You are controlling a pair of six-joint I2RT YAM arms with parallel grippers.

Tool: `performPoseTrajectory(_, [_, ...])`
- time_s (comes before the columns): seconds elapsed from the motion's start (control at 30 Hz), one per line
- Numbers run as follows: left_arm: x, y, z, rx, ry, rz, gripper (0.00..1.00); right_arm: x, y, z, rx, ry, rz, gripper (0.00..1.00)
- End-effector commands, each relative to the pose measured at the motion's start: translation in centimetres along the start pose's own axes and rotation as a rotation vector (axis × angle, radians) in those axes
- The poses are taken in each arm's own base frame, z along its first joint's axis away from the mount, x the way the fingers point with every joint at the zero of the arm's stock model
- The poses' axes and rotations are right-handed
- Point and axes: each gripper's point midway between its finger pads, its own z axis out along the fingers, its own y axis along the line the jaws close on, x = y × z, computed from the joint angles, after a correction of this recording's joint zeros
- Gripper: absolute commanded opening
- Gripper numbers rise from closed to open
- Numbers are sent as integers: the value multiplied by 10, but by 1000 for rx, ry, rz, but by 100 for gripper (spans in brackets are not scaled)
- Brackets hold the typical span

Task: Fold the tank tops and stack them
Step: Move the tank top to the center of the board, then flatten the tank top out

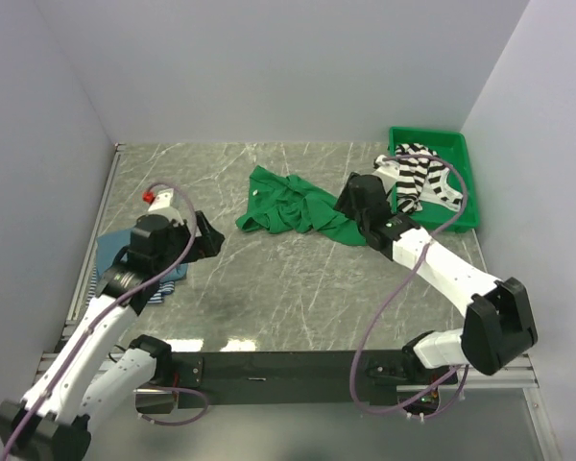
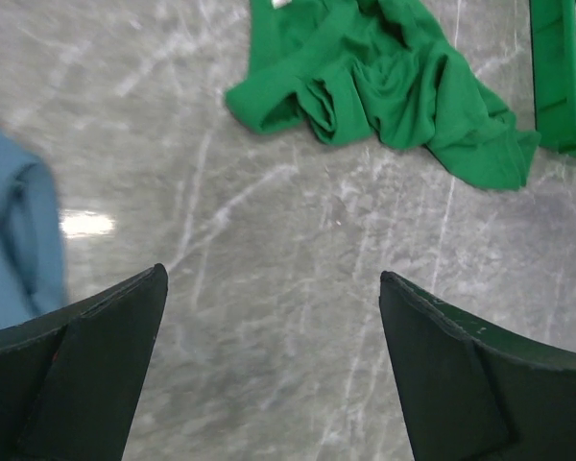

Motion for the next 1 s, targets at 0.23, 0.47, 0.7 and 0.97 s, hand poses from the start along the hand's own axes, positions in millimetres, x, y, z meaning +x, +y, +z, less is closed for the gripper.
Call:
performPoseTrajectory(0.23, [8, -21, 112, -41, 106, -329, 86, 17, -12, 79, -15, 147, 41, 64])
performPoseTrajectory(0.47, [22, -7, 191, -234, 125, -462, 85, 46, -12, 97, 14, 232, 51, 63])
performPoseTrajectory(0.7, [45, 3, 250, -351, 170, -446, 83, 84, -15, 84, 10, 296, 41, 47])
performPoseTrajectory(0.97, [24, 13, 282, -443, 121, -381, 12, 108, -13, 74, -30, 348, 29, 14])
